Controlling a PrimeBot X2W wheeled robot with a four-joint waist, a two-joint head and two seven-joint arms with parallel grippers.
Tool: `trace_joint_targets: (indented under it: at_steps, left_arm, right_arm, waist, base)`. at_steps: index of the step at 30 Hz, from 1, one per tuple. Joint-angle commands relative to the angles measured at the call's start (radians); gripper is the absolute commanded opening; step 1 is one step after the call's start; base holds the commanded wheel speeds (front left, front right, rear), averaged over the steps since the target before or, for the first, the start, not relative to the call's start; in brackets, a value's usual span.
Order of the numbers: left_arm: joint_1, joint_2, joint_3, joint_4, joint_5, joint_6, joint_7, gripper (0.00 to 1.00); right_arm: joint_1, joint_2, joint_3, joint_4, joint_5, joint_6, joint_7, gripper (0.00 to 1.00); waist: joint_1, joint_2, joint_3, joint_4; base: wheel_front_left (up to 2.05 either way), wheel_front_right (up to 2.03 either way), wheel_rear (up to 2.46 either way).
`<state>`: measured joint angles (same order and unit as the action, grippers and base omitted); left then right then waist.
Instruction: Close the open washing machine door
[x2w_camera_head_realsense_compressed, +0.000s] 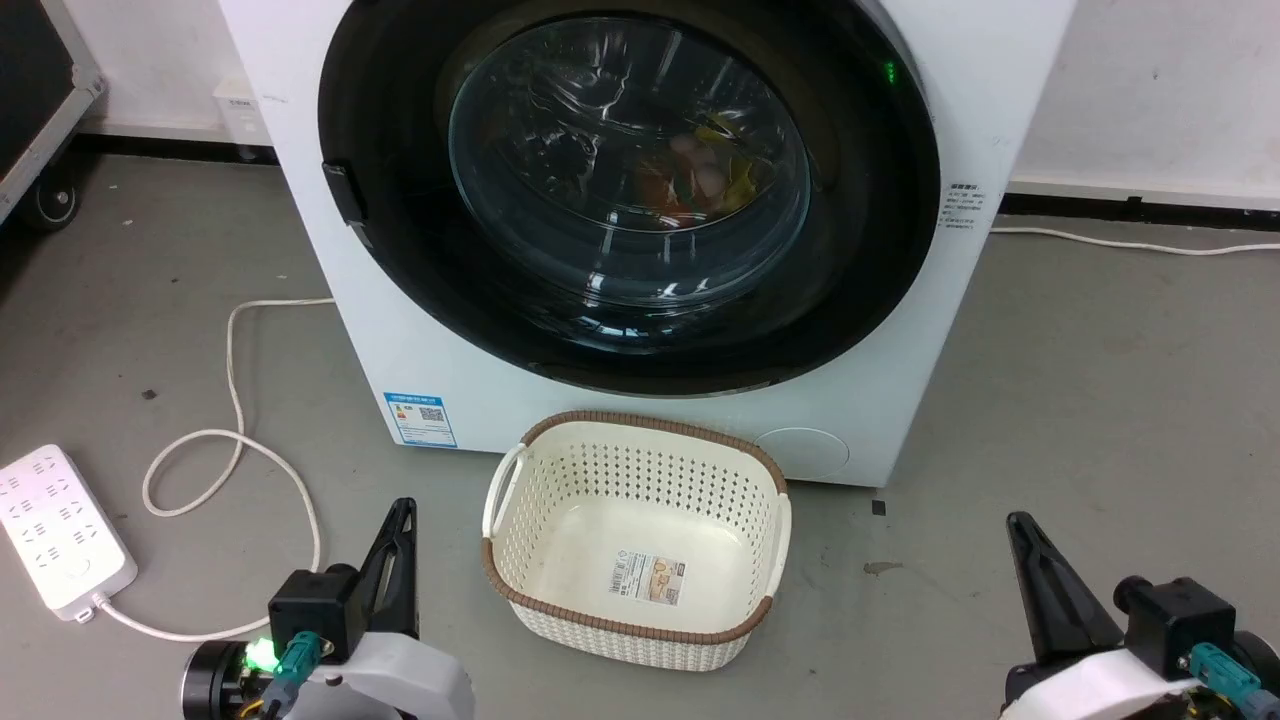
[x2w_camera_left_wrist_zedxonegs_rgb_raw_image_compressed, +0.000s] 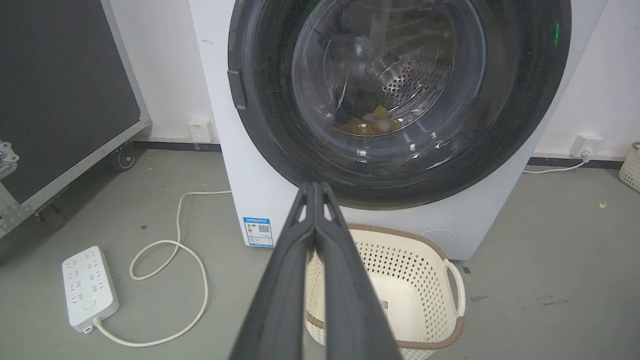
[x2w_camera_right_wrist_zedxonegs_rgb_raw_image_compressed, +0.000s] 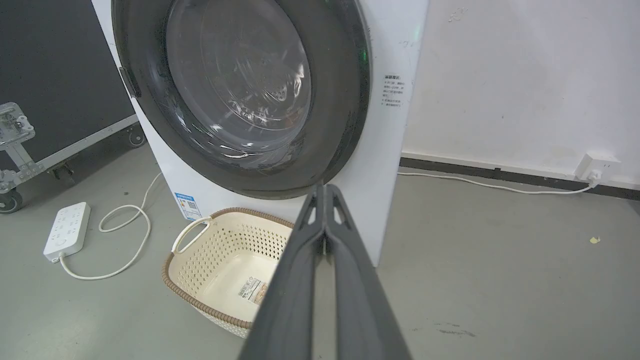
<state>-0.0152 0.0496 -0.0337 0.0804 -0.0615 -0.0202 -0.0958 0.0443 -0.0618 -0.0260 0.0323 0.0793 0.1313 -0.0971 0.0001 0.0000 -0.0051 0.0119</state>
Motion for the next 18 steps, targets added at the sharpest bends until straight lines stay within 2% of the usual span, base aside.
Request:
trace_joint_targets:
  at_steps: [1, 18]
  left_arm:
    - [0.01, 0.0, 0.004, -0.009, 0.008, 0.003, 0.007, 0.0]
    - [0.012, 0.001, 0.017, -0.04, 0.031, 0.011, 0.046, 0.0]
  right_arm:
    - [-0.018, 0.006, 0.003, -0.008, -0.006, 0.0, 0.008, 0.0]
    - [-0.029, 0.008, 0.013, -0.019, -0.038, 0.0, 0.047, 0.0]
  waist:
    - [0.0, 0.0, 0.0, 0.0]
    - [-0.0001, 0.0, 0.002, -0.005]
  base:
    - [0.0, 0.0, 0.0]
    - [0.0, 0.0, 0.0]
